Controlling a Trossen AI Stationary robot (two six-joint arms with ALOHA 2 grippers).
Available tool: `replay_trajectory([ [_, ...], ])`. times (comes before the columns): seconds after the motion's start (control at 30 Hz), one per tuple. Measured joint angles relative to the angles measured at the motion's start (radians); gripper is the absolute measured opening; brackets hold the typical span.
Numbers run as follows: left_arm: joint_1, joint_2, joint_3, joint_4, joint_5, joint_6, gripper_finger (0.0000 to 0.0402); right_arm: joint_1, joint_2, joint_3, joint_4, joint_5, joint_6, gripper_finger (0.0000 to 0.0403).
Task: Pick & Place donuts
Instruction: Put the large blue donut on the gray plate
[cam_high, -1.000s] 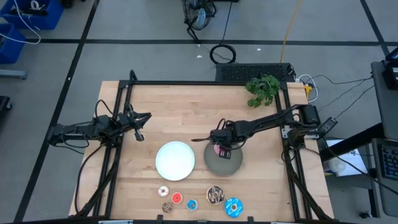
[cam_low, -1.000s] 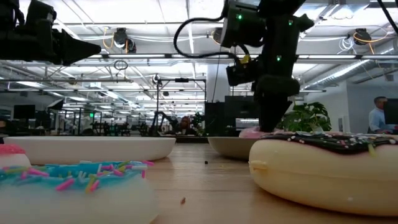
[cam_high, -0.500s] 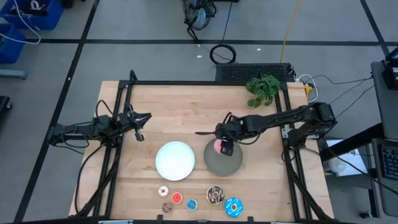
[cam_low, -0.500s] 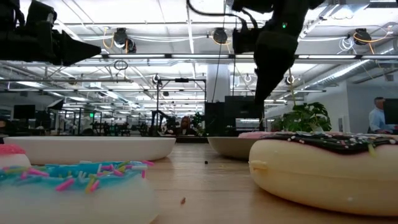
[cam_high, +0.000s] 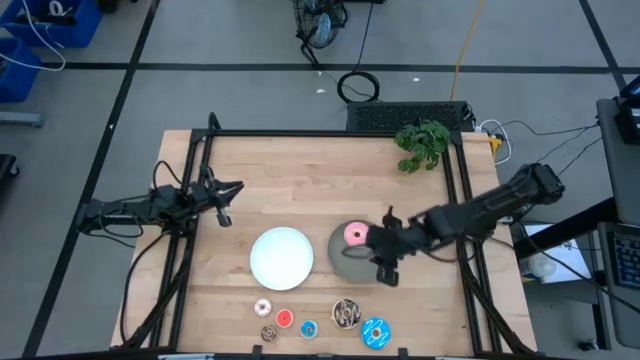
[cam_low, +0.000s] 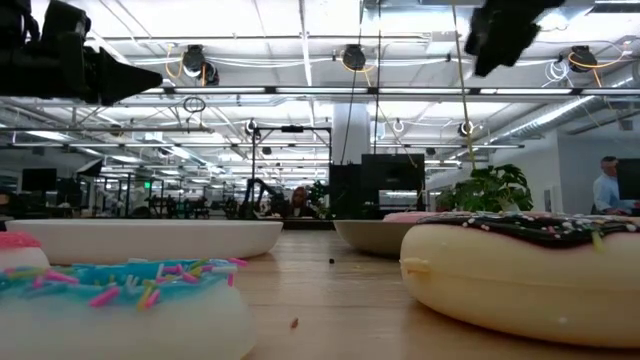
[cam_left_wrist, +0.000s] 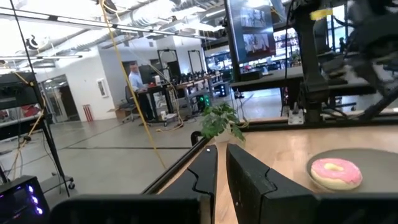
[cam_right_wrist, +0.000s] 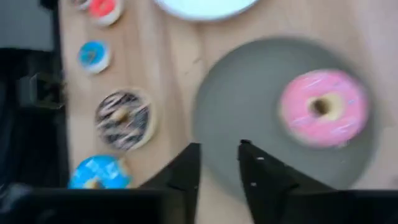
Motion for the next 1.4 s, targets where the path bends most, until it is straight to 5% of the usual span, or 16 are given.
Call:
replay_trajectory([
  [0.13,0.0,0.0,0.0,0.011,0.0,-0.021,0.0042,0.126,0.028,0.0,0.012,-0.006,0.08,0.001],
  [0.33,0.0,0.0,0.0,0.01,0.0,-0.044,0.0042,0.269,0.182,0.081,0.139,0.0,0.135,0.0001],
  [0.57,0.0,0.0,0.0,0.015,0.001,-0.052,0.0042,0.332,0.445,0.439,-0.27,-0.002,0.169,0.0],
  [0.67,0.0,0.0,0.0,0.017,0.001,-0.073,0.0042,0.343,0.501,0.52,-0.298,0.001,0.107,0.0],
  [1.03,0.0,0.0,0.0,0.05,-0.008,-0.04,0.0042,0.346,0.521,0.529,-0.085,-0.023,0.007,0.0001],
  [1.4,0.0,0.0,0.0,0.06,-0.008,-0.019,0.0042,0.343,0.521,0.521,-0.046,-0.024,0.13,0.0001],
])
